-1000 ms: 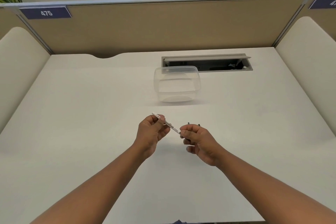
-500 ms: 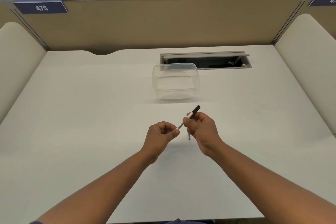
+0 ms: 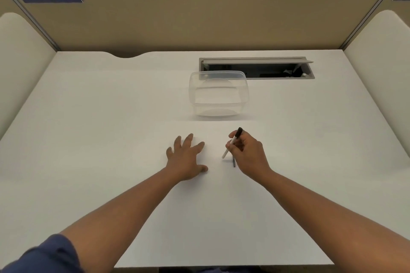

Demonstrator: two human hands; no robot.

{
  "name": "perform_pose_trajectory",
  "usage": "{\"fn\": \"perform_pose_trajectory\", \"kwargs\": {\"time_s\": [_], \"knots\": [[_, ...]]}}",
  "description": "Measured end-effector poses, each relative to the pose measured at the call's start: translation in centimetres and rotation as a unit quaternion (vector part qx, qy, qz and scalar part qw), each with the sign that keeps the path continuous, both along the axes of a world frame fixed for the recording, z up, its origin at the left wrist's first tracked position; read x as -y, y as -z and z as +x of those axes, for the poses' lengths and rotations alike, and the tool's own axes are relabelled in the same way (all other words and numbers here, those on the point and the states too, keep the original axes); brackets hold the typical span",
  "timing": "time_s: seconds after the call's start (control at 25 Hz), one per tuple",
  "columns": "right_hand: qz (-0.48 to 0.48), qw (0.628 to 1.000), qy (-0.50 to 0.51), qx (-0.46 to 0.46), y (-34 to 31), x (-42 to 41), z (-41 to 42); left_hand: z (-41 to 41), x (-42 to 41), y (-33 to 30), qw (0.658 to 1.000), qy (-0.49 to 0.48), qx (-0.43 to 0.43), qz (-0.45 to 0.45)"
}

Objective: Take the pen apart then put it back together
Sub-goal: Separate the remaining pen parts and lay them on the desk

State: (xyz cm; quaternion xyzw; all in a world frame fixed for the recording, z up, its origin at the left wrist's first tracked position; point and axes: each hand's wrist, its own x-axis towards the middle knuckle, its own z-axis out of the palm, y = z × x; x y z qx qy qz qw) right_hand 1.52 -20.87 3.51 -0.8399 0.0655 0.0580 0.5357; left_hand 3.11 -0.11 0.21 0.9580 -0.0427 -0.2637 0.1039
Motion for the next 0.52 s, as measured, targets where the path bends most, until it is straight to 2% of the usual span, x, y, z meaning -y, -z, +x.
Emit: {"fn": "perform_pose_trajectory", "kwargs": {"time_s": [0.16, 0.32, 0.52], "knots": [[-0.04, 0.998, -0.023, 0.032, 0.3, 0.0, 0.6, 0.5, -0.4, 0.6, 0.998, 0.007, -0.052, 0.017], [-0.079, 0.99, -0.05, 0.11, 0.8, -0.1, 0.7, 0.9, -0.5, 0.7, 0.999, 0.017, -0.048, 0.018], [-0.119, 0.985, -0.106, 0.074, 1.0, 0.0, 1.3, 0.9, -0.5, 0.7, 0.999, 0.017, -0.041, 0.018]]}}
